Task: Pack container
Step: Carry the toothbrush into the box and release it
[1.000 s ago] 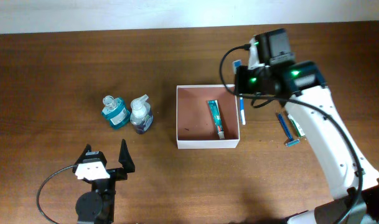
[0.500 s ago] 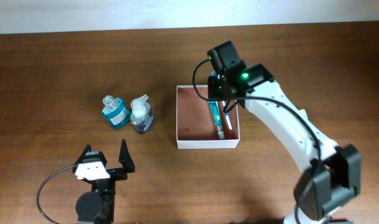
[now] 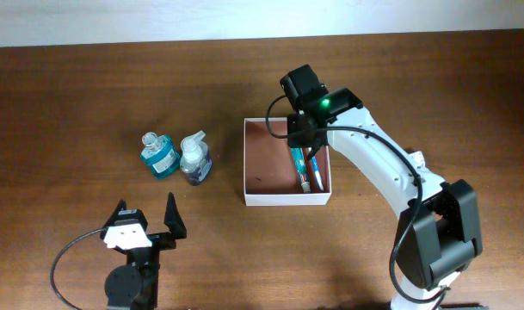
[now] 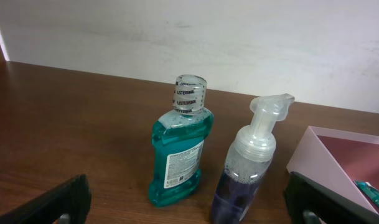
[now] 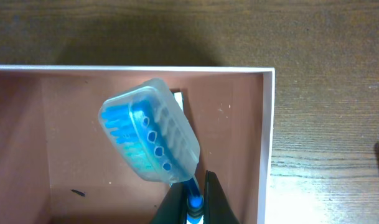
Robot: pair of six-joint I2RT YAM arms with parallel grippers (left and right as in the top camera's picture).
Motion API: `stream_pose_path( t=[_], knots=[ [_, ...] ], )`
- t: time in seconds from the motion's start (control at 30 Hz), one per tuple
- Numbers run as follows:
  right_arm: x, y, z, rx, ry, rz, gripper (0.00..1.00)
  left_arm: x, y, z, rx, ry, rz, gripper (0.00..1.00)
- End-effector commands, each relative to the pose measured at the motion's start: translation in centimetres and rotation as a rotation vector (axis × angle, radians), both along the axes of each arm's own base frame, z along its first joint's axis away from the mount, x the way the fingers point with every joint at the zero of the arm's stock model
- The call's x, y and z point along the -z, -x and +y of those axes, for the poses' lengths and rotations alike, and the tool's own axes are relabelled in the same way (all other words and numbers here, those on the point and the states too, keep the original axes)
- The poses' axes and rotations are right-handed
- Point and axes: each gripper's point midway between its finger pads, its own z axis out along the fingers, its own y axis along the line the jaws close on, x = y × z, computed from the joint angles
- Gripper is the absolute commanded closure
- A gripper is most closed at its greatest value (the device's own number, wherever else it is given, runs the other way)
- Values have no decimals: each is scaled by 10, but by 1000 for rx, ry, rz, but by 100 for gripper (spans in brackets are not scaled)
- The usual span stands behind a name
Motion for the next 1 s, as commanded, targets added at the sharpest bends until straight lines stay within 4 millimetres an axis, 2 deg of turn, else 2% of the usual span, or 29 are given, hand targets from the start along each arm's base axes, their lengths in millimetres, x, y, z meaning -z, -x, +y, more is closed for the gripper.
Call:
stream_pose_path(
  t=[0.0,0.43,0.63,0.67,0.73,0.97],
  knots=[
    [2,0,0,10,11,6,96,2,0,2,-11,-17,5,1],
    [21,12,-5,30,22,49,96,2,0,2,-11,-17,5,1],
    [22,11,-5,30,21,46,96,2,0,2,-11,-17,5,1],
    [22,11,-5,30,21,46,92,2,0,2,-11,-17,5,1],
    [22,11,-5,30,21,46,65,2,0,2,-11,-17,5,1],
    [21,10,-4,21,22,40,63,2,0,2,-11,-17,5,1]
  ],
)
